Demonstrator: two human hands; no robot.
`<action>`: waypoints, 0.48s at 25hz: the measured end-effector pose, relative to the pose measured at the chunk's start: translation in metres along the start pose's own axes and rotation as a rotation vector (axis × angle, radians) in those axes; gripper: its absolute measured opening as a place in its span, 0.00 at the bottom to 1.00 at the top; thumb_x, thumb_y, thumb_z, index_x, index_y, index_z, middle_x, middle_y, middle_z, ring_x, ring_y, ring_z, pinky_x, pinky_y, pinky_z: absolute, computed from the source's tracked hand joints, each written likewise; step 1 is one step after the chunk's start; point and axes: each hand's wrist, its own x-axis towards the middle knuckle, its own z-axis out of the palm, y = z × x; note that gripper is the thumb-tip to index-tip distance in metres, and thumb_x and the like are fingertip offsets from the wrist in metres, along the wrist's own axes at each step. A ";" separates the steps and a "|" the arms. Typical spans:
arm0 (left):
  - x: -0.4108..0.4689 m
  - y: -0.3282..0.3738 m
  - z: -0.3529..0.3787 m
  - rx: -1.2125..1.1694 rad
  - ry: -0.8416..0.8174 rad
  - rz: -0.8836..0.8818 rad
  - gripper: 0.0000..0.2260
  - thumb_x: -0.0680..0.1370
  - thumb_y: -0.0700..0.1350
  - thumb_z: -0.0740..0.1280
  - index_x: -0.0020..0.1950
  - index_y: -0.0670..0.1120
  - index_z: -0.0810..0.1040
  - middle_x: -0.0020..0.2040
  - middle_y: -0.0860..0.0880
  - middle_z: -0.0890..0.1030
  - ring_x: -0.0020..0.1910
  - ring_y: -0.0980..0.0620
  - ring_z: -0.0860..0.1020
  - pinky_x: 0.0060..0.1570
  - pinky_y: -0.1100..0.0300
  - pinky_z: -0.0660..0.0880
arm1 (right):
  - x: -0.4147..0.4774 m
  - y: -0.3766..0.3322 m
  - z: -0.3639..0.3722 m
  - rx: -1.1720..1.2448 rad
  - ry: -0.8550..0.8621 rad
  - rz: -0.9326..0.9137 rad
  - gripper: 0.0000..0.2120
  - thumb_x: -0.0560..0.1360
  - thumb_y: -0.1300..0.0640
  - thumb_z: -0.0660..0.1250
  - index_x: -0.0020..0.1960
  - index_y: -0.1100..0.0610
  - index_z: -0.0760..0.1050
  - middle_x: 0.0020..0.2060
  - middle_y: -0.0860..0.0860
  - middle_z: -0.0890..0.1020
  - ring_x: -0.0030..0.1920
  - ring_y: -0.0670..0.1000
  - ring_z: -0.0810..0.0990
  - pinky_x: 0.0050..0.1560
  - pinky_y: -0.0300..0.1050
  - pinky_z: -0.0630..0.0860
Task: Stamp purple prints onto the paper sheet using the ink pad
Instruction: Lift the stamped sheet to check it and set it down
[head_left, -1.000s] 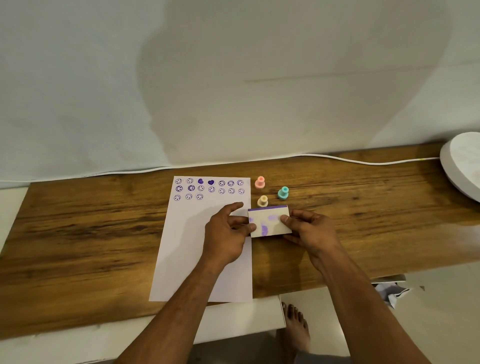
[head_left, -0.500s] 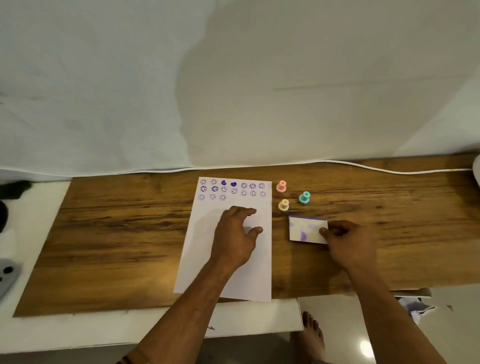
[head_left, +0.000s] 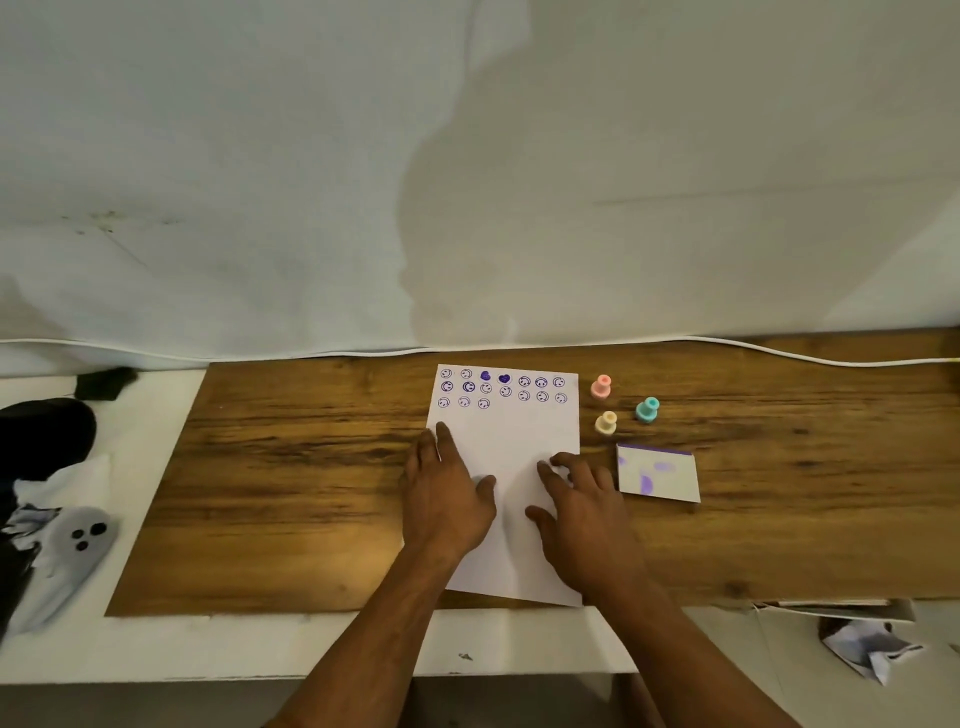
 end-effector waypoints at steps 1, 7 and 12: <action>0.000 -0.001 0.000 -0.048 0.025 0.011 0.43 0.78 0.60 0.68 0.84 0.44 0.48 0.82 0.42 0.60 0.81 0.40 0.59 0.78 0.47 0.58 | 0.001 0.001 0.002 -0.009 -0.005 -0.006 0.30 0.81 0.43 0.66 0.79 0.50 0.66 0.78 0.51 0.68 0.74 0.56 0.65 0.71 0.53 0.71; 0.020 -0.007 -0.021 -0.959 0.025 -0.381 0.33 0.70 0.49 0.80 0.72 0.42 0.74 0.61 0.44 0.83 0.57 0.45 0.82 0.62 0.48 0.78 | 0.002 -0.001 0.002 0.001 -0.012 0.010 0.30 0.80 0.44 0.68 0.79 0.49 0.66 0.77 0.50 0.69 0.74 0.56 0.66 0.69 0.55 0.72; 0.019 -0.012 -0.031 -1.315 -0.083 -0.531 0.13 0.70 0.38 0.80 0.53 0.41 0.84 0.52 0.40 0.88 0.52 0.40 0.86 0.58 0.40 0.81 | -0.001 -0.002 0.000 0.015 -0.028 0.022 0.30 0.81 0.43 0.66 0.80 0.47 0.64 0.79 0.48 0.67 0.76 0.55 0.64 0.70 0.56 0.70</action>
